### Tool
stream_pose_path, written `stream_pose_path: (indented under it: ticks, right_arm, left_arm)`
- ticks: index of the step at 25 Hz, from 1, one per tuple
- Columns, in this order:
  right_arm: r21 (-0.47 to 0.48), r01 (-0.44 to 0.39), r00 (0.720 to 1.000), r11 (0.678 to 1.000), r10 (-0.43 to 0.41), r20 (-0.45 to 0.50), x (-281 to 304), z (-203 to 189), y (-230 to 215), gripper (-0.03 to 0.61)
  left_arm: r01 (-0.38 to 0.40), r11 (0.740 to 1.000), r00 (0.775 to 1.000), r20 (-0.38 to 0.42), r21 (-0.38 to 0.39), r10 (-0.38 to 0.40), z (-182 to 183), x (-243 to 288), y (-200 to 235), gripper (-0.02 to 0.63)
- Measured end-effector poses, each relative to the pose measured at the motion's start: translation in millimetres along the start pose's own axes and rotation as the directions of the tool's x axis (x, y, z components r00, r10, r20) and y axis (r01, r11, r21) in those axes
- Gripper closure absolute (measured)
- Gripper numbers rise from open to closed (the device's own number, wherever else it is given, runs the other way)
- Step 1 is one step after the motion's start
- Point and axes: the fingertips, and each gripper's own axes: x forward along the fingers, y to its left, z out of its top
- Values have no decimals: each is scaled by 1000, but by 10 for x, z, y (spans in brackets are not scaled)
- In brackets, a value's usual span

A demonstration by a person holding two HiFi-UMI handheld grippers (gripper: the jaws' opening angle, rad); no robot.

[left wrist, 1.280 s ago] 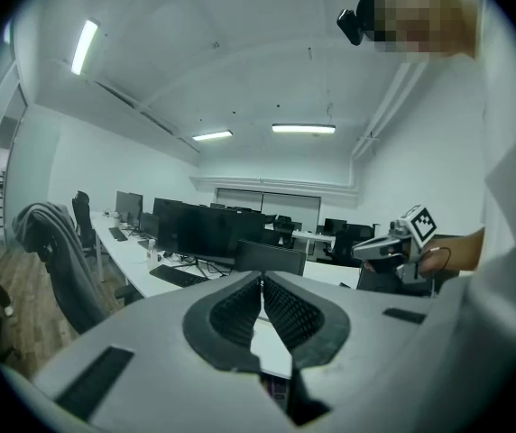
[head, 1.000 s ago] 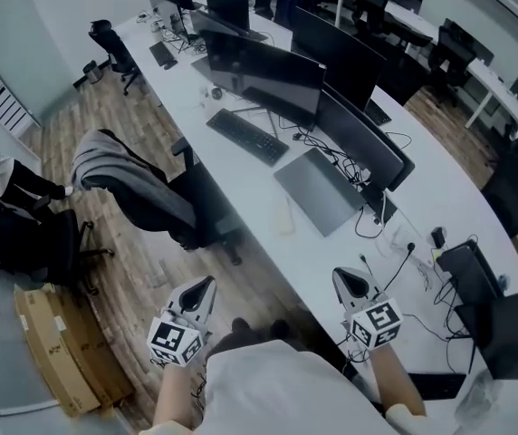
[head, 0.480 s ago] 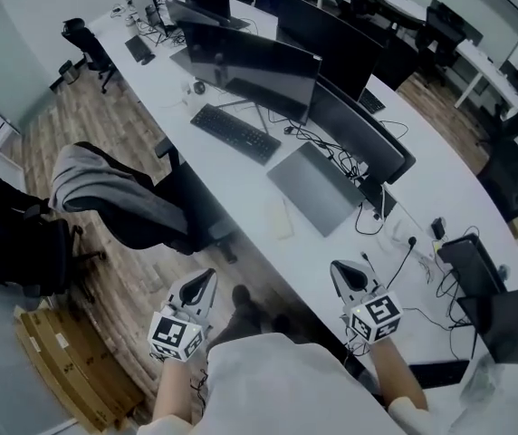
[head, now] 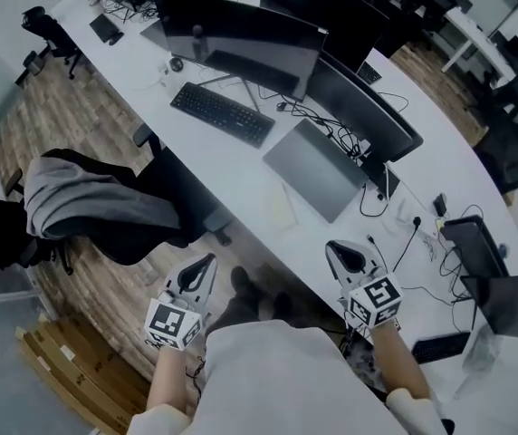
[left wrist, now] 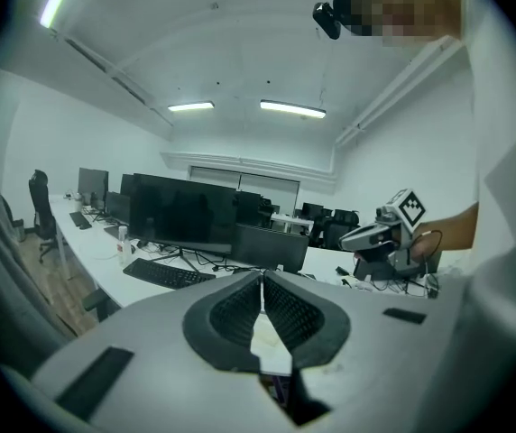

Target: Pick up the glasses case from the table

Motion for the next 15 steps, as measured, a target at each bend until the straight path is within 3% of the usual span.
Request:
stream_pose_path:
  ticks: [6, 15]
  right_arm:
    - [65, 13, 999, 998, -10, -49, 452, -33, 35, 514]
    - [159, 45, 990, 986, -23, -140, 1010, -291, 90, 374]
  left_arm:
    - [85, 996, 996, -30, -1, -85, -127, 209, 350, 603]
    - [187, 982, 980, -68, -15, -187, -312, 397, 663, 603]
